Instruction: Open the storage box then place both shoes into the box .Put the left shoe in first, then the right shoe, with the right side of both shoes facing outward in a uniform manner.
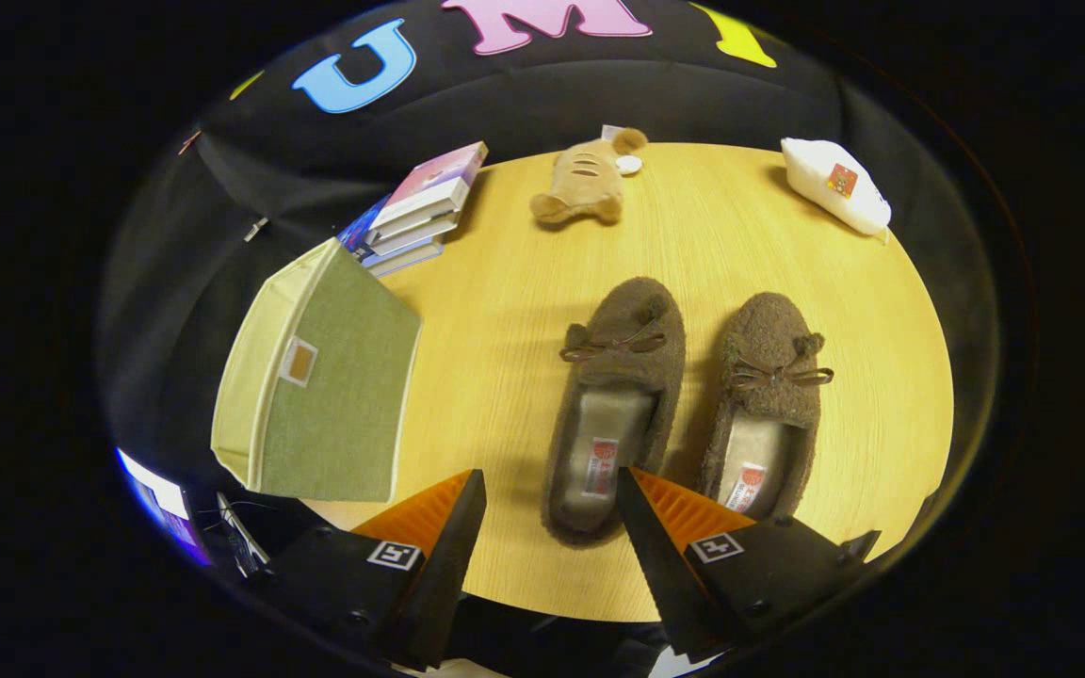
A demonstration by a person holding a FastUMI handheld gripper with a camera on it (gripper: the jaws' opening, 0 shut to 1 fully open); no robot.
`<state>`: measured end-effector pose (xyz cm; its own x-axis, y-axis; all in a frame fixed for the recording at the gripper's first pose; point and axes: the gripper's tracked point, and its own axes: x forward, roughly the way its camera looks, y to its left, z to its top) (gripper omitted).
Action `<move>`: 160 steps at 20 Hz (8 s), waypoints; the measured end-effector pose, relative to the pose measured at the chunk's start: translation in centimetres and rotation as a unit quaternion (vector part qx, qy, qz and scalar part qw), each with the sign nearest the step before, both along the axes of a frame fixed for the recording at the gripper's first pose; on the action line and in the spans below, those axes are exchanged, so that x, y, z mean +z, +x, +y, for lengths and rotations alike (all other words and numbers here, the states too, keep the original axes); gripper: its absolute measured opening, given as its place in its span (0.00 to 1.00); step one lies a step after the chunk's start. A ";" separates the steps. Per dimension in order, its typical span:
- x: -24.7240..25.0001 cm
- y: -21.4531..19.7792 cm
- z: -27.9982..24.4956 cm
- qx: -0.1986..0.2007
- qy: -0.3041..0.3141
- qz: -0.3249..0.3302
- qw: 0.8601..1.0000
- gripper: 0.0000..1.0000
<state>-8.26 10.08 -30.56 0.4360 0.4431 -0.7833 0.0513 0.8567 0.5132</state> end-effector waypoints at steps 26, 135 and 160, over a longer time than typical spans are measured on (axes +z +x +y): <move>-6.0 3.3 -3.9 -0.055 -0.067 0.017 0.996 0.05; -9.2 0.6 -14.5 -0.116 -0.105 0.098 0.983 0.05; 16.2 7.7 12.1 -0.034 0.065 -0.022 0.997 0.05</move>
<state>-0.58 22.14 -14.37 0.5009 0.5076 -0.7011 0.0821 0.7785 0.6223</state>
